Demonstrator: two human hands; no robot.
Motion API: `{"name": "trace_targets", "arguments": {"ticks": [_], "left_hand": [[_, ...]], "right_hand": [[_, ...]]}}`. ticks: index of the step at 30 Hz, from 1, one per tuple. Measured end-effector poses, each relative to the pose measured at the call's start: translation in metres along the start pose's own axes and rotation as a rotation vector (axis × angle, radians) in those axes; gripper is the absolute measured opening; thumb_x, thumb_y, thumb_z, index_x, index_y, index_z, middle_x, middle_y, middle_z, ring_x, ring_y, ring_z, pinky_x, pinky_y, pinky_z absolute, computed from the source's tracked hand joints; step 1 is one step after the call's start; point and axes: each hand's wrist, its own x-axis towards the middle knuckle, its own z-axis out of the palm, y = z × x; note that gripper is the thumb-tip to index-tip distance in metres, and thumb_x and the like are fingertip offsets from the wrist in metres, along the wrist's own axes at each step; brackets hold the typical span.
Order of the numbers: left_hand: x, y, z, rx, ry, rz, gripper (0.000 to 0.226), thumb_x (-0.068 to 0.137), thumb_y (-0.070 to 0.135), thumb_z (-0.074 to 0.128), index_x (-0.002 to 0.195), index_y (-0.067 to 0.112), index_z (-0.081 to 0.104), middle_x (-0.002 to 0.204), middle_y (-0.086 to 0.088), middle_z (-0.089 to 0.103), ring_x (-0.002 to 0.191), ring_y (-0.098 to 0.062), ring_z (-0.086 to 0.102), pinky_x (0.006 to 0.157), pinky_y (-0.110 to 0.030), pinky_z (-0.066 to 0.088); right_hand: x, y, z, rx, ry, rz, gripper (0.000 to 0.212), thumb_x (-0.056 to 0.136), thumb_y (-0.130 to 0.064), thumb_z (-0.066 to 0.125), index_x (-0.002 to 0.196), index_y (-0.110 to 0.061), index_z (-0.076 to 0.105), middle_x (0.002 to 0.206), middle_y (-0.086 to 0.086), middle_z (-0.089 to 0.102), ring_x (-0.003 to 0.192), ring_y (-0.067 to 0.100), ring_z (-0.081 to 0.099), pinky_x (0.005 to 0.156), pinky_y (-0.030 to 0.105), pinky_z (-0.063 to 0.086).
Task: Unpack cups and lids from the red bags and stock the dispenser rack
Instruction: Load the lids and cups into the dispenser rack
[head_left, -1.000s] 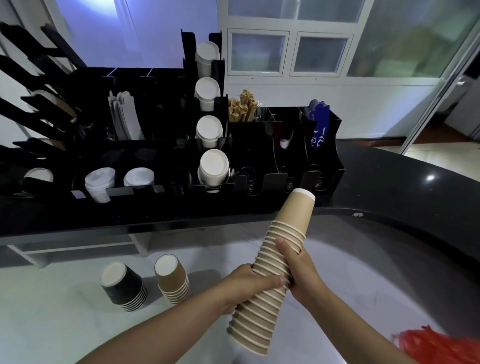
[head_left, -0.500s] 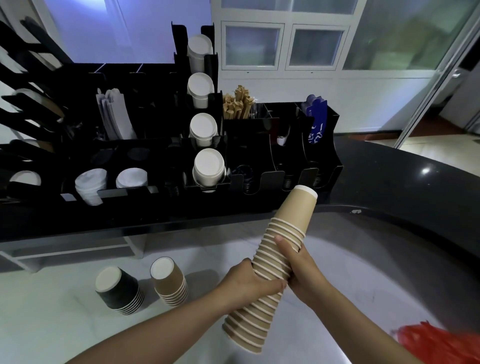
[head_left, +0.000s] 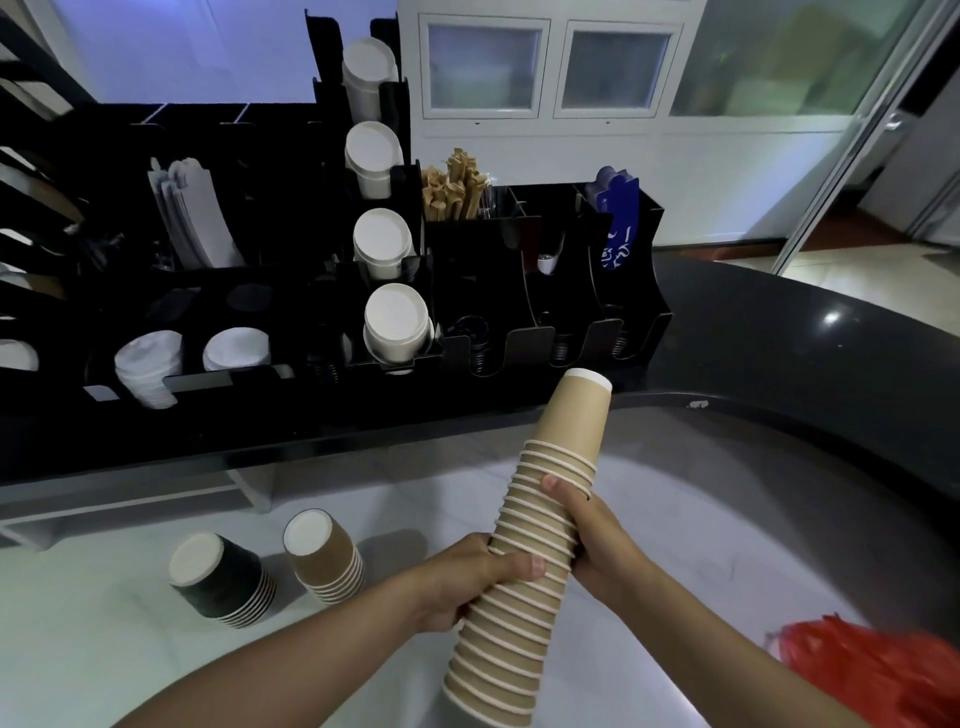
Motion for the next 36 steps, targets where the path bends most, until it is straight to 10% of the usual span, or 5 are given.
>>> {"name": "trace_targets", "arguments": {"ticks": [8, 13, 18, 24, 36], "left_hand": [[-0.003, 0.000, -0.003, -0.172, -0.223, 0.018, 0.066, 0.067, 0.041, 0.088, 0.122, 0.011, 0.068, 0.116, -0.013, 0.071, 0.106, -0.027, 0.069, 0.093, -0.040, 0.055], [0.014, -0.009, -0.016, 0.185, -0.038, 0.176, 0.052, 0.071, 0.041, 0.092, 0.116, 0.028, 0.070, 0.116, -0.004, 0.074, 0.109, -0.022, 0.070, 0.094, -0.037, 0.056], [0.041, -0.051, -0.030, 0.642, 0.384, 0.244, 0.084, 0.051, 0.063, 0.089, 0.122, 0.041, 0.050, 0.118, 0.016, 0.063, 0.101, 0.003, 0.065, 0.091, -0.029, 0.056], [0.065, -0.066, -0.038, 0.501, 0.503, 0.324, 0.086, 0.052, 0.059, 0.092, 0.119, 0.047, 0.041, 0.115, 0.019, 0.063, 0.097, 0.013, 0.061, 0.074, -0.009, 0.050], [0.055, -0.088, -0.040, 0.440, 0.583, 0.506, 0.103, 0.058, 0.054, 0.093, 0.137, 0.058, 0.027, 0.130, 0.039, 0.049, 0.118, 0.010, 0.055, 0.088, -0.009, 0.049]], "right_hand": [[-0.001, -0.021, -0.001, 0.007, -0.106, 0.001, 0.073, 0.075, -0.050, 0.084, 0.131, -0.009, 0.060, 0.125, 0.026, 0.066, 0.114, 0.041, 0.066, 0.086, 0.046, 0.058], [0.009, -0.033, -0.011, -0.156, -0.047, -0.175, 0.048, 0.088, -0.036, 0.077, 0.128, -0.014, 0.062, 0.122, 0.023, 0.067, 0.112, 0.039, 0.067, 0.087, 0.043, 0.057], [0.019, -0.044, -0.030, -0.209, 0.061, -0.277, 0.054, 0.085, -0.036, 0.077, 0.131, -0.014, 0.058, 0.122, 0.022, 0.067, 0.113, 0.040, 0.066, 0.094, 0.052, 0.056], [0.014, -0.055, -0.051, -0.360, 0.095, -0.384, 0.059, 0.086, -0.042, 0.078, 0.135, -0.021, 0.052, 0.122, 0.016, 0.066, 0.113, 0.038, 0.066, 0.098, 0.062, 0.052], [0.006, -0.045, -0.049, -0.460, 0.026, -0.379, 0.078, 0.077, -0.050, 0.084, 0.141, -0.028, 0.045, 0.126, 0.008, 0.065, 0.116, 0.032, 0.065, 0.096, 0.065, 0.051]]}}
